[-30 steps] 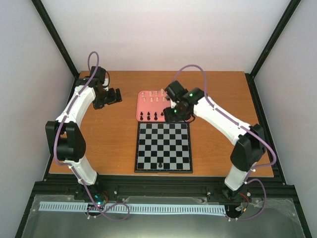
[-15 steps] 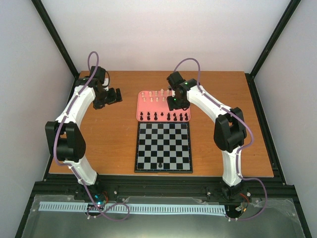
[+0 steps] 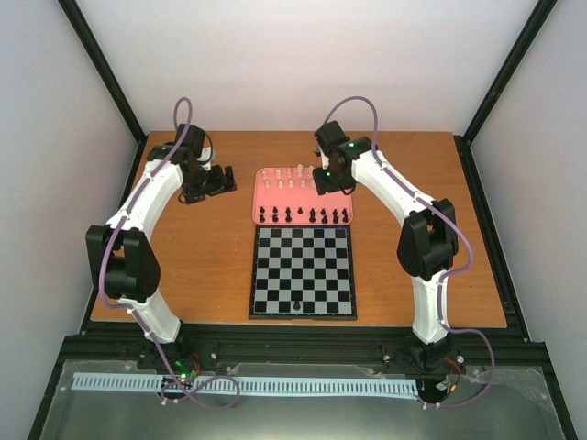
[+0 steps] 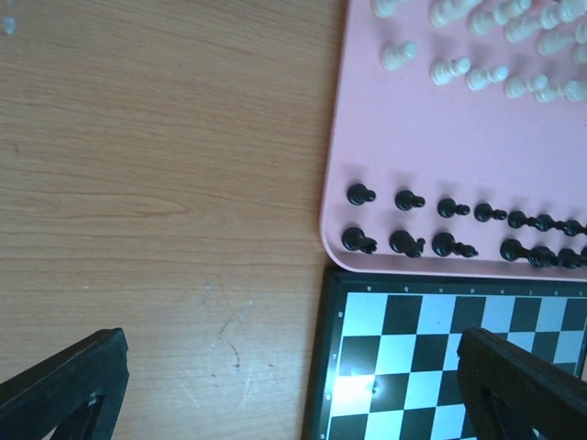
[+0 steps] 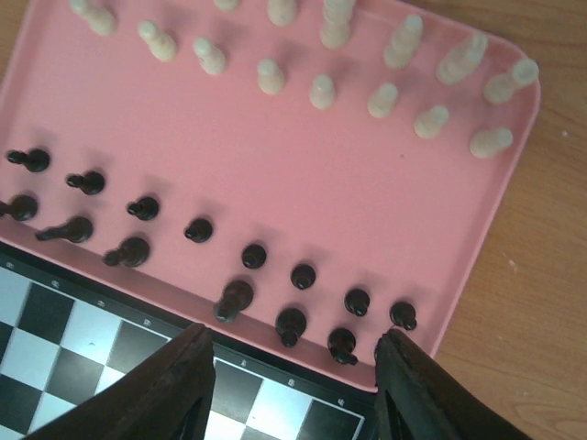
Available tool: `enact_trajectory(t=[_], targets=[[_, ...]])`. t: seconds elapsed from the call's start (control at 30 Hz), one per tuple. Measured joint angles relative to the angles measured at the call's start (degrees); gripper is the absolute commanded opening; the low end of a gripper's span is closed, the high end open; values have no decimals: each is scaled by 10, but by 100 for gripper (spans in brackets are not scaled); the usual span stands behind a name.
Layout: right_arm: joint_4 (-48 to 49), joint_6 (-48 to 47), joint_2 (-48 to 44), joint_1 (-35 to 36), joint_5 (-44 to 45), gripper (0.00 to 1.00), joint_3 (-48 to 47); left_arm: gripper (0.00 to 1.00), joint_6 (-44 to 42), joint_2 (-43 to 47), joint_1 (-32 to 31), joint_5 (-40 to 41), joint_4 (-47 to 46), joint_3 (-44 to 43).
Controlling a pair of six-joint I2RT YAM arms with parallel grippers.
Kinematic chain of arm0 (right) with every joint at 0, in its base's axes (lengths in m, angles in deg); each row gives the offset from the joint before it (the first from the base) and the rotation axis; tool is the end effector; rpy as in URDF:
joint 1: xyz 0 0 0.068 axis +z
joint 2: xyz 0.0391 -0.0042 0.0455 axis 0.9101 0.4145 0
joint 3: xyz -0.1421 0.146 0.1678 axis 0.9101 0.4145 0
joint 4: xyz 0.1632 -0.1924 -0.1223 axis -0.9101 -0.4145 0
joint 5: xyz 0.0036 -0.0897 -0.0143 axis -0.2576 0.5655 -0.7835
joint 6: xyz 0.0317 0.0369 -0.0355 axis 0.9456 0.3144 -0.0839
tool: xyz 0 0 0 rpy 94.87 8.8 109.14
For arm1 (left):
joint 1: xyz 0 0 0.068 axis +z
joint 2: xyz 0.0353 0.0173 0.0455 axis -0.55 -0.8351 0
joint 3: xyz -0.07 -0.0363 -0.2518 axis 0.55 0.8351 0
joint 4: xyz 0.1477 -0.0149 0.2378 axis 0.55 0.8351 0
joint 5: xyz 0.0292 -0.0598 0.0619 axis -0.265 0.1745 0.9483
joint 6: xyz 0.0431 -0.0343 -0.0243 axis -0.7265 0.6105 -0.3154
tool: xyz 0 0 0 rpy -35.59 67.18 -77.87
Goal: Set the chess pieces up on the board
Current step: Pick up the chess piece from the storage box.
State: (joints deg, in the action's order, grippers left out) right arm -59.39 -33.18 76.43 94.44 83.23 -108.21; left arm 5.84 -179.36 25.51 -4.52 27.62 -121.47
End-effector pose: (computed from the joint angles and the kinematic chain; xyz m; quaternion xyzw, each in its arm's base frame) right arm 0.4004 0.2203 0.2548 -0.1605 0.9649 0.0609 0.1987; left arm 0.3684 -0.0594 0.2723 -0.0990 0.9707 -0.1402 0.1682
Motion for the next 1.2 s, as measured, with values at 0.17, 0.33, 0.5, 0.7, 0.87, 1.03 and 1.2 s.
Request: enact_trajectory(t=[0.17, 0.33, 0.5, 0.7, 0.87, 1.03, 1.2], targets=[[-1, -17, 28, 0, -41, 45, -49, 100, 13, 13, -8, 5, 22, 0], [8, -21, 42, 4, -89, 44, -52, 100, 14, 49, -7, 17, 43, 14], [-21, -23, 97, 37, -89, 44, -139, 100, 13, 95, 9, 7, 47, 76], [-49, -2, 148, 115, -71, 43, -218, 100, 14, 107, 103, -19, 54, 108], [-72, 27, 163, 132, -57, 43, -218, 100, 22, 137, 113, -19, 55, 120], [-83, 37, 185, 127, -42, 43, -218, 100, 29, 144, 114, -17, 54, 126], [-66, 28, 188, 136, -58, 43, -217, 100, 34, 144, 115, -17, 54, 132]])
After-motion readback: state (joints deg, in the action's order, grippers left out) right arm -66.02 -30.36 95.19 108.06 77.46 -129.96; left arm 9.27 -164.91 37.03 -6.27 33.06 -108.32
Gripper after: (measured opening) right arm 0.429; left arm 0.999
